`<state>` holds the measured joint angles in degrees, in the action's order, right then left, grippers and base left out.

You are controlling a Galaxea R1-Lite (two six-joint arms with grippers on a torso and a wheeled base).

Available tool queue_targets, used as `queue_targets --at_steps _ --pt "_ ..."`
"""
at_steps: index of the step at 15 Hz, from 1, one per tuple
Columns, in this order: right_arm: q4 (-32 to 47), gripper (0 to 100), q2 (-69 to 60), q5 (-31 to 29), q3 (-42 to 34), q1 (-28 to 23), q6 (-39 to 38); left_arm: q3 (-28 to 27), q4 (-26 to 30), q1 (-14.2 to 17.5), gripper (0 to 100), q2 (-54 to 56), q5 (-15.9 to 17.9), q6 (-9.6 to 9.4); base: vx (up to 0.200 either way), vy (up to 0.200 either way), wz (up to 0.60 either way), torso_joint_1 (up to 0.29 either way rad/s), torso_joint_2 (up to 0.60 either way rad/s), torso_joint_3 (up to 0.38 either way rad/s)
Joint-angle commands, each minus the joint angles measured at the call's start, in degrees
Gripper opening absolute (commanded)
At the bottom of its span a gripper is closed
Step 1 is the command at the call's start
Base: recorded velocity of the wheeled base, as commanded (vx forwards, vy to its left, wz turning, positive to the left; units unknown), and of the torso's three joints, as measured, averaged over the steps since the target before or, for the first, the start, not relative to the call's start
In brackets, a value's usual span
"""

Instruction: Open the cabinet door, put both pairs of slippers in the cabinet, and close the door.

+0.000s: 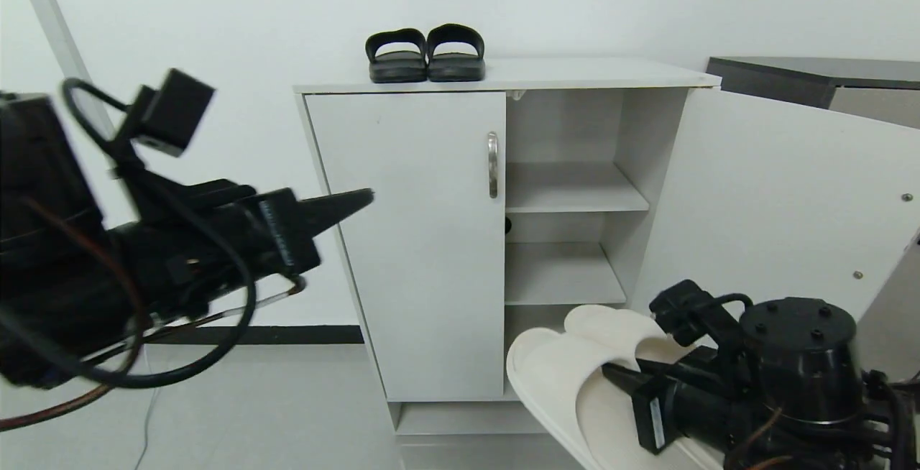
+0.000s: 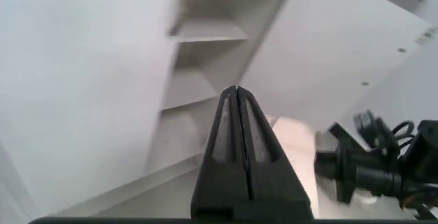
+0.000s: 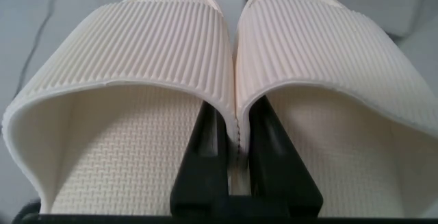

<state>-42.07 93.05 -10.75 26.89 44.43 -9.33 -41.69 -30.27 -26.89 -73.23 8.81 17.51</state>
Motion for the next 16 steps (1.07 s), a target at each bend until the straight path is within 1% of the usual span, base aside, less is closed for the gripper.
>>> queue_targets --at_steps 1,2,3,4,5,6,7,8,9,10,11,12,13,14,15,16 --pt "-1.5 0 7.2 -6.1 4.9 -0.6 -2.4 5.7 11.5 5.2 0 21.8 -7.4 -2.39 0.000 0.000 0.00 0.000 0.00 0.000" --pt "-2.3 0 8.6 -8.7 6.1 -0.7 -2.9 5.5 15.9 5.5 0 26.0 -8.3 -3.27 0.000 0.000 0.00 0.000 0.00 0.000" --pt "-3.1 0 10.9 -12.9 8.3 -0.8 -3.9 5.1 25.6 6.6 0 33.9 -10.0 -5.90 0.000 0.000 0.00 0.000 0.00 0.000" --pt "-3.2 0 12.2 -15.0 9.8 -1.1 -4.1 5.2 31.7 8.0 0 38.8 -13.2 -8.72 0.000 0.000 0.00 0.000 0.00 0.000" --pt "-3.3 0 13.1 -15.8 10.4 -1.6 -4.3 6.0 35.8 9.7 0 43.1 -18.0 -10.12 0.000 0.000 0.00 0.000 0.00 0.000" --pt "-3.3 0 13.4 -15.9 10.6 -1.8 -5.2 8.6 38.0 11.1 0 47.7 -22.5 -10.83 0.000 0.000 0.00 0.000 0.00 0.000" --pt "-3.3 0 13.5 -15.9 10.7 -1.8 -5.5 12.3 38.1 14.3 0 52.0 -25.2 -12.14 0.000 0.000 0.00 0.000 0.00 0.000" --pt "-3.3 0 13.4 -15.9 10.7 -1.8 -5.5 13.7 38.1 15.7 0 53.4 -25.4 -12.41 0.000 0.000 0.00 0.000 0.00 0.000" --pt "-3.3 0 13.4 -16.0 10.7 -1.7 -5.5 21.1 38.1 22.0 0 60.4 -25.5 -13.20 0.000 0.000 0.00 0.000 0.00 0.000" --pt "-3.3 0 13.4 -16.0 10.6 -1.7 -5.5 24.7 38.1 25.6 0 64.2 -25.5 -13.90 0.000 0.000 0.00 0.000 0.00 0.000" --pt "-3.3 0 13.4 -16.0 10.6 -1.6 -5.5 27.9 38.1 28.2 0 67.9 -25.5 -14.87 0.000 0.000 0.00 0.000 0.00 0.000" --pt "-3.3 0 13.4 -16.0 10.5 -1.6 -5.5 30.7 37.6 28.9 0 70.1 -25.5 -15.57 0.000 0.000 0.00 0.000 0.00 0.000" --pt "-3.3 0 13.4 -16.0 10.4 -1.6 -5.6 33.3 34.9 27.9 0 71.0 -25.2 -15.84 0.000 0.000 0.00 0.000 0.00 0.000" --pt "-3.3 0 13.5 -16.0 10.3 -1.5 -5.6 36.0 33.0 27.0 0 73.2 -23.1 -17.42 0.000 0.000 0.00 0.000 0.00 0.000" --pt "-3.3 0 13.6 -15.9 10.3 -1.5 -5.6 40.5 29.6 27.0 0 73.2 -19.1 -19.97 0.000 0.000 0.00 0.000 0.00 0.000" --pt "-3.3 0 13.6 -16.0 10.0 -1.5 -5.7 41.7 27.0 27.0 0 73.2 -15.1 -20.32 0.000 0.000 0.00 0.000 0.00 0.000"
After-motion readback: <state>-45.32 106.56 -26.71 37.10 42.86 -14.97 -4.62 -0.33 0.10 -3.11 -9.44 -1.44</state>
